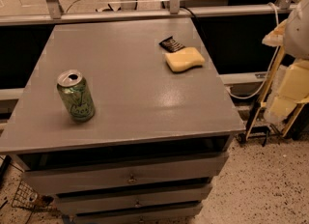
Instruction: Knock green can over
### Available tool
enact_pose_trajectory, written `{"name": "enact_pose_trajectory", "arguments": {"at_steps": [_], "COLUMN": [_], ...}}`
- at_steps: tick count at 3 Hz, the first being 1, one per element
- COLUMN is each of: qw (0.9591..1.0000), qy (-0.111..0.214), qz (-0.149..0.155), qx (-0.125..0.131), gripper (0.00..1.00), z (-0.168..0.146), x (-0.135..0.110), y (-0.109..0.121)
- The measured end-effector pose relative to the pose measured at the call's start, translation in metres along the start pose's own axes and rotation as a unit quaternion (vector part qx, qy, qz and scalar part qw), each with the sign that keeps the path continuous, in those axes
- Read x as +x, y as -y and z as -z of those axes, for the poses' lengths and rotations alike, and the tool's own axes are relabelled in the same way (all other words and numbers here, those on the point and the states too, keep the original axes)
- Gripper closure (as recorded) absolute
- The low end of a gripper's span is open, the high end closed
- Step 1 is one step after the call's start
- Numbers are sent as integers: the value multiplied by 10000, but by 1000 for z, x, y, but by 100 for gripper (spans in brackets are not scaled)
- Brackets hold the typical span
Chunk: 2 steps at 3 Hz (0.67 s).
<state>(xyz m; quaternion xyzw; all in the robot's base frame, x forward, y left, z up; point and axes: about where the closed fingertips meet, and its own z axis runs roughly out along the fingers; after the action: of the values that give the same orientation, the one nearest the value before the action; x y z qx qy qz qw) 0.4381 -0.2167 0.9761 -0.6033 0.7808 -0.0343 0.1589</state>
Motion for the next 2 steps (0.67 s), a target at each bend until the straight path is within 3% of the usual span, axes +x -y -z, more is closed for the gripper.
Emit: {"name": "enact_pose_trajectory", "arguments": {"at_steps": [1,2], "qw": [10000,9986], "qy": [0,422], "qz": [0,265], "qx": [1,-186], "gripper": [0,0], "z": [0,-23], "x": [0,-39], "y": [0,-2]}}
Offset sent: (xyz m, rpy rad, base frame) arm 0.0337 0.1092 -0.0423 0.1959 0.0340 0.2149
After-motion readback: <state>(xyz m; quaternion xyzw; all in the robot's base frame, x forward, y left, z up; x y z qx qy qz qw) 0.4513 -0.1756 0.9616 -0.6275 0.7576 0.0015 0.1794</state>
